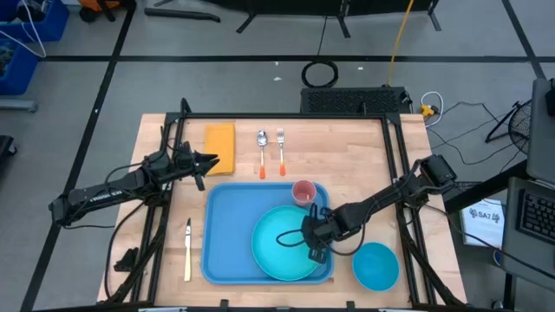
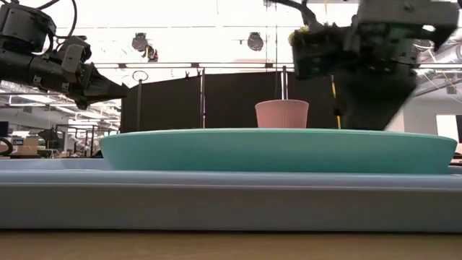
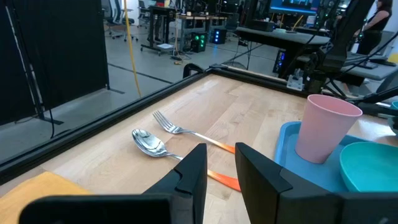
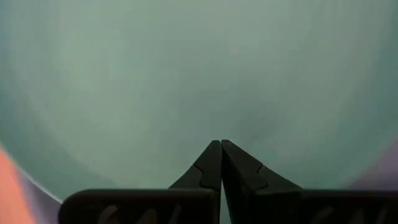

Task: Set up tray
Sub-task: Put the green plate on the blue tray, then put the blue bowl on the green plate

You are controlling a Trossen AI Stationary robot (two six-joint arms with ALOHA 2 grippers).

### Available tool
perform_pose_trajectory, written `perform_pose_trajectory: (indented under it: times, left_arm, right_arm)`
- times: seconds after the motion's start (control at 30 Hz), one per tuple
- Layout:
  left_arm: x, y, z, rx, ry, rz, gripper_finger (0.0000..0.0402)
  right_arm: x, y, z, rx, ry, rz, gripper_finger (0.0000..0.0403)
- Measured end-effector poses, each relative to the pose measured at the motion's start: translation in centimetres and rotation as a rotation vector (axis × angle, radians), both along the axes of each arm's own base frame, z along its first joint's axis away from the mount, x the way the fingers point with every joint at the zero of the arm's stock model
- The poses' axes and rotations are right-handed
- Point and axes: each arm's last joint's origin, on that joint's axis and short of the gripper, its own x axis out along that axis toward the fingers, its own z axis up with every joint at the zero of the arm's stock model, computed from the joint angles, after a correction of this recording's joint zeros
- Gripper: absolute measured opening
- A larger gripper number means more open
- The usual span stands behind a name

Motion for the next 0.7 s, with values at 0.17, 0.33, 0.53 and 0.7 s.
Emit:
perform_pose_trajectory:
  times: [0.17, 0.33, 0.53, 0.7]
  left_arm:
    - [0.0, 0.0, 0.0, -0.001, 0.0, 0.0, 0.0088]
    - [0.0, 0.0, 0.0, -0.001, 0.0, 0.0, 0.0088]
    - [0.0, 0.0, 0.0, -0.005, -0.002, 0.0, 0.0088]
    - [0.0, 0.0, 0.0, -0.005, -0.003, -0.001, 0.0088]
  right_arm:
    - [-1.3, -0.3, -0.4, -0.043, 0.131, -0.062, 0.0]
    - [-1.4, -0.2, -0.4, -0.047, 0.137, -0.064, 0.0]
    - [-1.6, -0.2, 0.4, 0.004, 0.131, -0.084, 0.0]
    - [-2.4, -0.4, 5.1, 0.085, -0.024, -0.105, 0.0]
